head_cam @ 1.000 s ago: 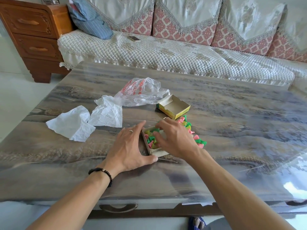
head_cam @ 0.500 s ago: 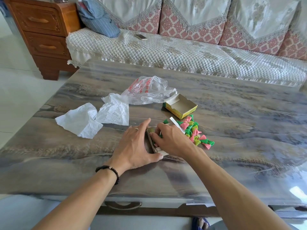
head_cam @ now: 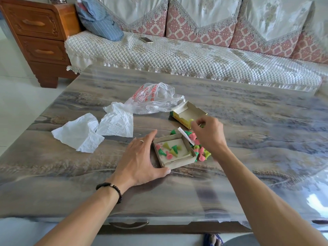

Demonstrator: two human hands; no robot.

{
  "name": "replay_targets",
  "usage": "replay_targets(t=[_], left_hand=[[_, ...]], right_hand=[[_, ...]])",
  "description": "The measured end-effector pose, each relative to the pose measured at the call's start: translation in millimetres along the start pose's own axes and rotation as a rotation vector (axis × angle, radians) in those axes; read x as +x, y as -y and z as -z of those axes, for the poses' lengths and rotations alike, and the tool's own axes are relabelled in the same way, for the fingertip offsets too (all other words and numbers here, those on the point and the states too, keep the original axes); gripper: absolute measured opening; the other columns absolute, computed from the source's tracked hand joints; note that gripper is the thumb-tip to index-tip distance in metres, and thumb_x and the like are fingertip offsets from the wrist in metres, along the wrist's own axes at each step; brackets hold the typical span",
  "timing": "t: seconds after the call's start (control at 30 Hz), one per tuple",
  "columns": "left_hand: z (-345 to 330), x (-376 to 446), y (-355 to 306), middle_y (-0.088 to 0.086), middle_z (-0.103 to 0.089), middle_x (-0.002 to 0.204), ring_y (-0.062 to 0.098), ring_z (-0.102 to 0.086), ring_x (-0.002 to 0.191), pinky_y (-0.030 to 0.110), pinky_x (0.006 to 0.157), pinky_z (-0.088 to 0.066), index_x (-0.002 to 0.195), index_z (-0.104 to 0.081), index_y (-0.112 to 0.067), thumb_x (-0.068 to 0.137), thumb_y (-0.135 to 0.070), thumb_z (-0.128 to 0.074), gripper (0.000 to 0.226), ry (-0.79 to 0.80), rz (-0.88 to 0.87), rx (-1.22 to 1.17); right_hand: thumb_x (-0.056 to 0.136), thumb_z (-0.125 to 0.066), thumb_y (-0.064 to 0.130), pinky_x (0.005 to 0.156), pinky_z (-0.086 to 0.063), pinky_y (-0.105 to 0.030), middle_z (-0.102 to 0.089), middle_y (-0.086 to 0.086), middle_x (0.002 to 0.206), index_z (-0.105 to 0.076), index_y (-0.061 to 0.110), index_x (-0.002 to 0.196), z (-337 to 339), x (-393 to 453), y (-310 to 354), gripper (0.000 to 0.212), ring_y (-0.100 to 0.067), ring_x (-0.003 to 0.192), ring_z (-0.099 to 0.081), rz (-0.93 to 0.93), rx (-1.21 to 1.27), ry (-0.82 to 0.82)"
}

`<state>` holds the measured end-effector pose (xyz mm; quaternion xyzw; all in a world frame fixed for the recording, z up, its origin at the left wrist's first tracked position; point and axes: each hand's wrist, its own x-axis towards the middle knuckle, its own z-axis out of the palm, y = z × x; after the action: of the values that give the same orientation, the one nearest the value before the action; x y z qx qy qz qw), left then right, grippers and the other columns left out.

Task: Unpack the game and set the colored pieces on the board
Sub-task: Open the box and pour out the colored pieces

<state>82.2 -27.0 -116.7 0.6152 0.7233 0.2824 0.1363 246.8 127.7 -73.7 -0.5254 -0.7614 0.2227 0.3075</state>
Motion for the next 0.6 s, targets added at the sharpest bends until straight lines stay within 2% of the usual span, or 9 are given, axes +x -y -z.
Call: replay_targets(t=[0.07,0.17,0.27,0.33,0.43,0.5,0.53,0.6], left_hand=[[0.0,-0.5,0.0,-0.002,-0.048,0.142,0.02,-0.042,0.128,0.04,0.113,-0.028,0.149,-0.018,-0.024,0.056,-0.069,-0.071,0.116,-0.006,-0.005,-0.004],[-0.1,-0.6,0.3,-0.003,-0.047,0.142,0.018,-0.042,0.127,0.039,0.113,-0.027,0.149,-0.018,-0.024,0.054,-0.071,-0.068,0.117,-0.005,-0.002,-0.008],[-0.5,-0.5,0.3,-0.003,-0.047,0.142,0.017,-0.042,0.127,0.037,0.113,-0.027,0.149,-0.02,-0.024,0.053,-0.072,-0.067,0.118,-0.011,-0.002,-0.028],[-0.3,-0.6,1.0,-0.004,-0.047,0.142,0.018,-0.043,0.126,0.036,0.112,-0.029,0.149,-0.02,-0.024,0.051,-0.072,-0.067,0.119,-0.019,0.005,-0.049],[-0.3,-0.5,1.2,-0.005,-0.047,0.141,0.017,-0.044,0.125,0.035,0.111,-0.03,0.149,-0.02,-0.025,0.05,-0.074,-0.067,0.12,-0.023,0.006,-0.058],[-0.2,-0.3,0.7,-0.005,-0.046,0.142,0.018,-0.043,0.126,0.037,0.112,-0.03,0.149,-0.02,-0.026,0.05,-0.073,-0.068,0.12,-0.017,0.012,-0.056],[0.1,-0.5,0.1,-0.005,-0.045,0.142,0.018,-0.042,0.127,0.037,0.112,-0.029,0.149,-0.019,-0.026,0.05,-0.073,-0.068,0.12,-0.017,0.014,-0.056],[1.0,-1.4,-0.1,-0.005,-0.045,0.143,0.019,-0.042,0.128,0.037,0.112,-0.029,0.15,-0.018,-0.027,0.051,-0.072,-0.067,0.12,-0.011,0.016,-0.052]], right_hand=[[0.086,-0.057,0.028,0.058,-0.049,-0.033,-0.064,-0.001,0.066,-0.062,0.013,0.074,2.5,7.3,-13.7,0.02,-0.02,0.06,-0.059,-0.001,-0.064,-0.045],[0.084,-0.058,0.027,0.065,-0.053,-0.038,-0.065,-0.001,0.069,-0.063,0.014,0.073,-1.2,8.8,-25.2,0.018,-0.022,0.067,-0.059,0.038,-0.16,-0.008],[0.084,-0.058,0.029,0.064,-0.052,-0.036,-0.065,0.001,0.074,-0.063,0.016,0.072,-5.4,5.3,-28.3,0.019,-0.02,0.069,-0.059,0.102,-0.258,0.043],[0.086,-0.056,0.032,0.067,-0.049,-0.035,-0.065,0.0,0.087,-0.063,0.015,0.079,-5.8,2.6,-25.4,0.02,-0.022,0.077,-0.057,0.139,-0.335,0.063],[0.088,-0.054,0.035,0.08,-0.044,-0.038,-0.062,-0.002,0.102,-0.065,0.015,0.096,-4.9,-3.6,-16.5,0.024,-0.026,0.098,-0.054,0.247,-0.453,0.028],[0.087,-0.056,0.026,0.074,-0.049,-0.037,-0.063,-0.002,0.092,-0.065,0.013,0.091,-6.8,-14.8,-3.8,0.017,-0.025,0.088,-0.057,0.376,-0.292,-0.02],[0.086,-0.056,0.021,0.067,-0.051,-0.038,-0.063,-0.001,0.085,-0.065,0.012,0.087,-8.3,-22.3,4.4,0.013,-0.023,0.079,-0.059,0.45,-0.208,0.01],[0.085,-0.056,0.021,0.064,-0.052,-0.039,-0.062,0.001,0.085,-0.066,0.013,0.091,-16.9,-36.0,16.9,0.013,-0.018,0.075,-0.058,0.558,-0.187,0.203]])
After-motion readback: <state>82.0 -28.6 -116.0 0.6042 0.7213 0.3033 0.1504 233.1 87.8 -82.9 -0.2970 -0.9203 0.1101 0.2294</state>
